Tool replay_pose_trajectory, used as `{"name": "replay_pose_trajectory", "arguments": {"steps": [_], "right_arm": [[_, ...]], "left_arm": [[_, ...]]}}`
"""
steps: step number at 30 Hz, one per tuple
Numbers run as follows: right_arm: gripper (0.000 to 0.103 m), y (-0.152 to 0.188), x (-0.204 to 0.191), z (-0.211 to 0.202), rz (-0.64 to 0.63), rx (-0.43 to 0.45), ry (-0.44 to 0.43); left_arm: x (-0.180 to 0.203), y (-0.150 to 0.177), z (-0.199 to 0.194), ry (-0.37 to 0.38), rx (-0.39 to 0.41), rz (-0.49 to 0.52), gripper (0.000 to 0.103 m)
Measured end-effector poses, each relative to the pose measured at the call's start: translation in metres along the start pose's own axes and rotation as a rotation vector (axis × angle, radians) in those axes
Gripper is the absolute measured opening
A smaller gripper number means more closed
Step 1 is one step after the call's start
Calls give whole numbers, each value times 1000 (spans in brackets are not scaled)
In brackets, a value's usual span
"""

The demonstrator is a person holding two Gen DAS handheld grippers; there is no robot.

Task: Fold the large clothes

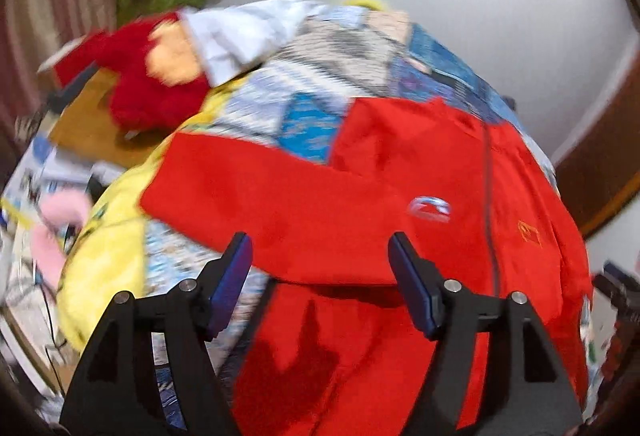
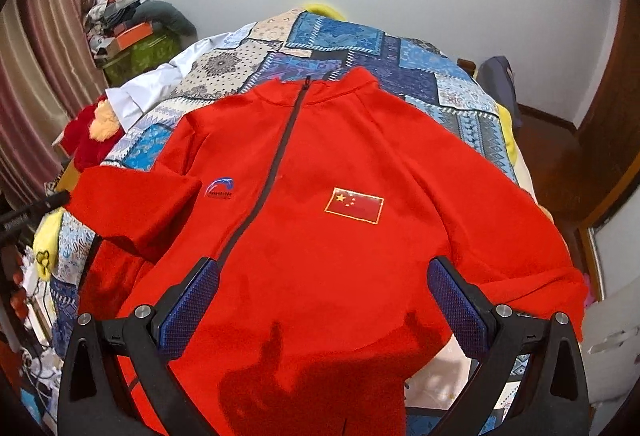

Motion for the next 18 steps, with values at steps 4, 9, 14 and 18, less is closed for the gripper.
{"name": "replay_pose_trajectory", "arguments": {"steps": [4,9,14,18], "right_arm": [[103,0,-6,3,-28,4,16],[103,3,-4,12,-26,-7,20],[103,4,4,20,4,-23,28],[103,4,13,23,30,-25,33]], "left_arm": [[-52,7,23,-26,-70,-134,69],[-73,15,54,-1,-118,-226,63],[-77,8,78,5,-105,-284,54],[-82,-4,91,-42,-94,-276,17]]}}
Point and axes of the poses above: each gripper's, at about its wrist camera, not at the fingertips, and z roughly the way its jaws point, x to its right, y to its underside, the point moved 7 cm from there along z, roughly the way its jaws point, and after that the axes turned 6 degrees about x, right-handed, at the moved point
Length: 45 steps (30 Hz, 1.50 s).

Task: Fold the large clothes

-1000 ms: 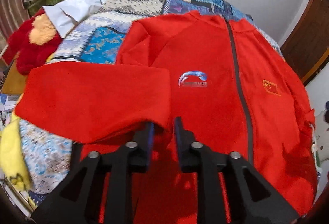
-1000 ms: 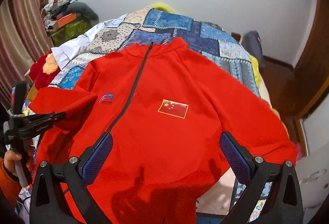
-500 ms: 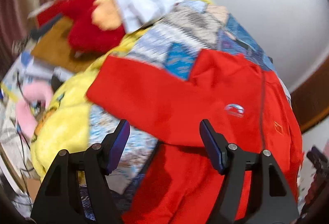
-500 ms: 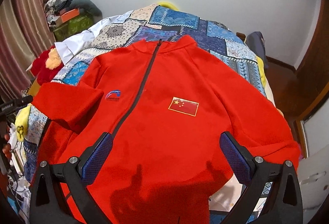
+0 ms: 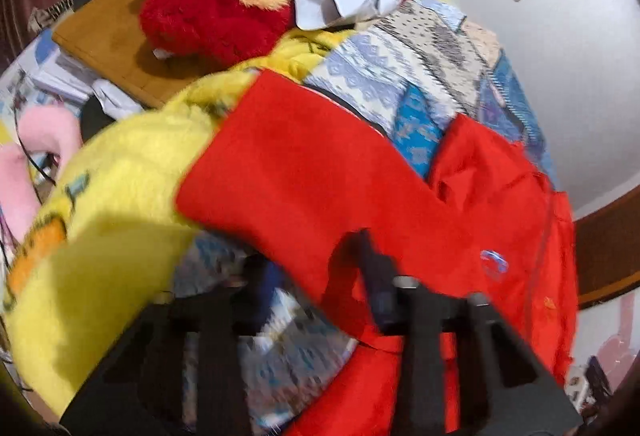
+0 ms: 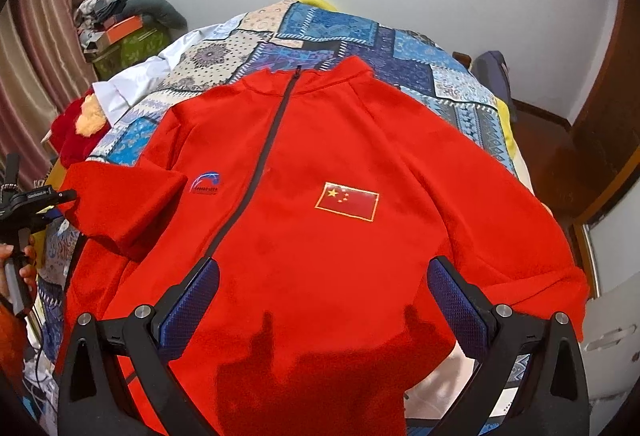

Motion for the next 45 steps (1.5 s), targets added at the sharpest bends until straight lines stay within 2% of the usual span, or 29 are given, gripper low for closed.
{"name": "replay_pose_trajectory", "arguments": {"steps": [1,2,6,10,12,16,21,24,27,33,36,39,41,44,45], "right_arm": [[103,0,3,0,6,-1,4],[103,0,5,1,12,-1,6],[103,0,15,-2,33,6,14],[103,-2,28,-9,60,21,25],[103,-3,36,-13,82,30,27],[103,-4,51,-25,117,55,26],[103,-3,72,-42,129,87,44],[103,0,87,-50,134,96,58],[103,6,103,-56,143,95,70],[103,22,125,-54,154,51,72],[103,27,124,-50,139,34,69],[103,27,117,-44,124,19,57],[103,25,109,-41,118,17,46],[103,20,96,-38,108,18,25],[103,16,89,-37,102,20,13]], "left_arm": [[-1,-3,2,-23,7,7,5],[-2,-6,2,-30,13,11,3],[11,-20,-8,-75,68,107,2],[67,-37,-46,-68,186,275,2],[102,-43,-68,-40,244,349,2],[192,-38,-108,78,323,489,2],[298,-11,-126,225,343,619,2],[350,21,-116,289,310,690,2],[386,66,-88,323,231,760,2],[403,161,-23,352,-17,851,2],[399,192,-5,362,-117,863,2],[393,206,1,377,-205,854,2],[390,209,-4,370,-227,853,5],[379,193,-22,382,-232,830,21],[373,185,-29,381,-220,814,30]]}}
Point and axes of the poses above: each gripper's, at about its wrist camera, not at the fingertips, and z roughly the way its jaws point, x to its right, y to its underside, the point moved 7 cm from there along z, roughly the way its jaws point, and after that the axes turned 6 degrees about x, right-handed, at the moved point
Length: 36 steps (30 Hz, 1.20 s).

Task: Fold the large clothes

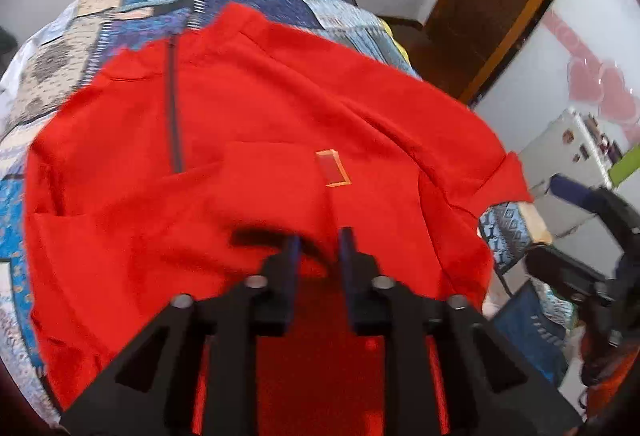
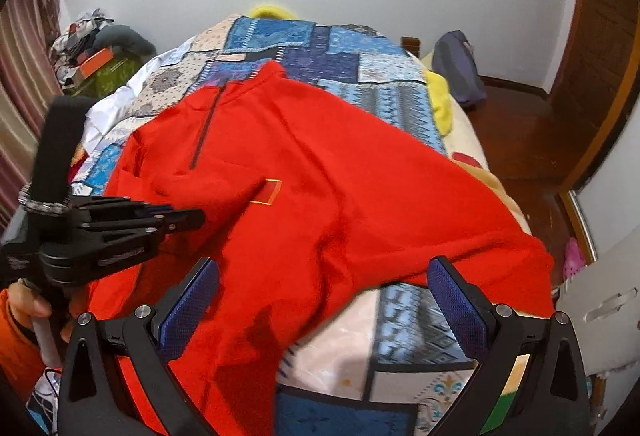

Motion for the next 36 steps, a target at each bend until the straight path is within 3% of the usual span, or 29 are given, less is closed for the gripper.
{"name": "replay_pose_trajectory", "arguments": {"steps": [4,7,13,18,22,24,25,28,31,34,36], "right_arm": [[103,-11,-26,8,-23,-1,-33],[103,-17,-48,20,-42,-15,-65],[103,-24,-104,67,-179,-82,-76],[102,-15,-142,123,-336,-159,-24],[80,-4,-152,156,-411,-207,25],[69,-3,-149,165,-385,-224,14],[61,-4,-148,165,-366,-222,1],[37,-13,-140,163,-308,-198,-9],[18,-23,-130,158,-279,-159,21],[14,-34,-118,147,-270,-109,57],[13,-40,-107,139,-254,-86,70]], "left_arm": [[-48,-7,-54,-63,101,-46,50],[-94,1,-87,-160,136,-67,54],[-202,52,-98,-319,60,-178,56],[-263,92,-68,-318,-29,-317,54],[-276,93,-38,-273,-43,-342,43],[-279,88,-24,-274,-55,-327,36],[-281,87,-17,-288,-65,-320,25],[-291,86,3,-344,-83,-332,8],[-295,81,4,-389,-50,-354,6],[-300,74,-10,-480,-12,-320,5],[-309,75,-18,-501,-12,-325,5]]}}
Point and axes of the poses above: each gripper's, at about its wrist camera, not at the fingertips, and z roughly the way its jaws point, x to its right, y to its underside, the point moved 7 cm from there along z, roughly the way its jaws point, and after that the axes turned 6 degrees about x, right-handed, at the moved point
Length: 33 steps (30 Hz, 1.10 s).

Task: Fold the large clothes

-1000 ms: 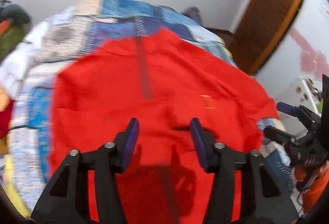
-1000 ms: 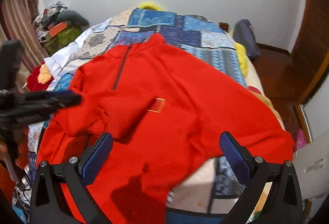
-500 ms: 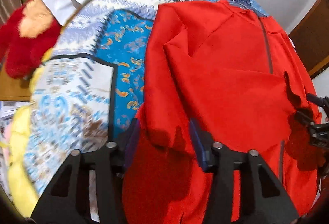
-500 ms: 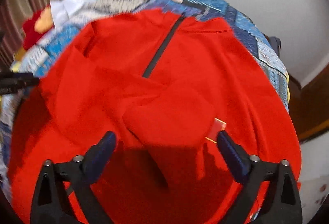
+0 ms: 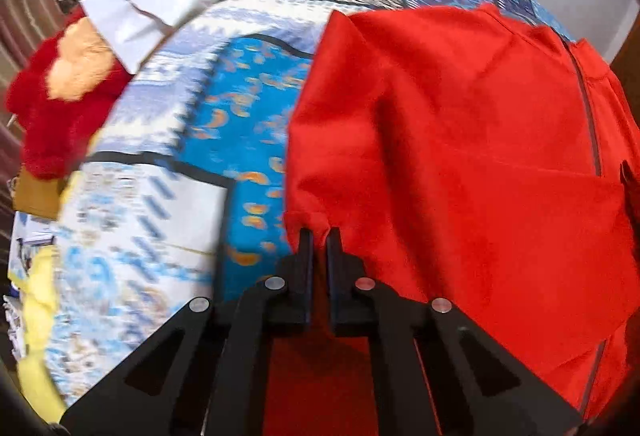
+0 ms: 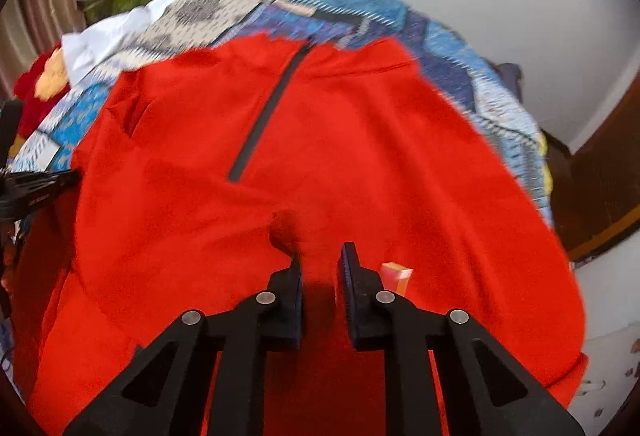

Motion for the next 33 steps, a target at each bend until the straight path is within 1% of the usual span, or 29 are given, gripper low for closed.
{"name": "replay_pose_trajectory", "arguments": {"steps": [2,5,8,10,13,16,21,22,23,27,28,29,31,33], "right_arm": [[13,1,15,-6,9,8,22],[13,9,36,-9,29,-10,39],[13,26,53,-6,34,-43,64],[13,38,60,-1,26,-71,86],[13,59,69,6,30,-104,100],[14,64,74,4,14,-84,126],[14,66,82,1,64,-96,121],[16,66,83,1,70,-98,125],[23,67,84,0,73,-99,144],[39,69,105,-9,27,-93,322],[51,71,111,-10,22,-96,347],[62,73,118,-13,28,-96,354],[64,79,132,-19,66,-102,336],[64,84,144,-29,125,-100,288]], "left_arm": [[-13,-1,2,-26,-7,-2,5],[-23,1,2,9,-20,-44,5],[-21,3,-3,-7,-14,-45,5],[-18,4,-2,-20,-8,-31,5],[-18,5,-2,-19,-9,-26,5],[-16,6,0,-26,-11,-7,6],[-14,6,1,-37,-8,17,7],[-14,7,2,-38,-7,19,7],[-14,7,2,-39,-6,21,7],[-15,7,3,-42,-7,23,8],[-15,7,3,-45,-7,22,8],[-15,7,4,-47,-9,23,8],[-14,7,3,-49,-10,31,9],[-12,6,0,-50,-17,29,9]]}}
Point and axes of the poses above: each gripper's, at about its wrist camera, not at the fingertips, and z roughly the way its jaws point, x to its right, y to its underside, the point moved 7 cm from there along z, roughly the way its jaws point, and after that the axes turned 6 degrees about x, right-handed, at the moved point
